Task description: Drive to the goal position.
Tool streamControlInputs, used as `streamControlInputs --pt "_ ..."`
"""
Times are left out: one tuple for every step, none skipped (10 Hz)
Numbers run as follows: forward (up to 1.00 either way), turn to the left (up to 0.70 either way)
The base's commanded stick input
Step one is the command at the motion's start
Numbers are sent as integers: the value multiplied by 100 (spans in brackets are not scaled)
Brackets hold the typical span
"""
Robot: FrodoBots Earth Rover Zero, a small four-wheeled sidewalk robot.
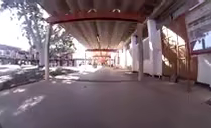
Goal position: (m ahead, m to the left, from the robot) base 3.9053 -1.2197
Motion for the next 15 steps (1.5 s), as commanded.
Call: streamControlInputs --pt "70 0" --pt "70 0" --pt "70 0" --pt "70 0" --pt "70 0" --pt "70 0" --pt "70 0" --pt "70 0" --pt "70 0" --pt "70 0" --pt "70 0" --pt "70 0" --pt "70 0" --pt "70 0" --pt "70 0"
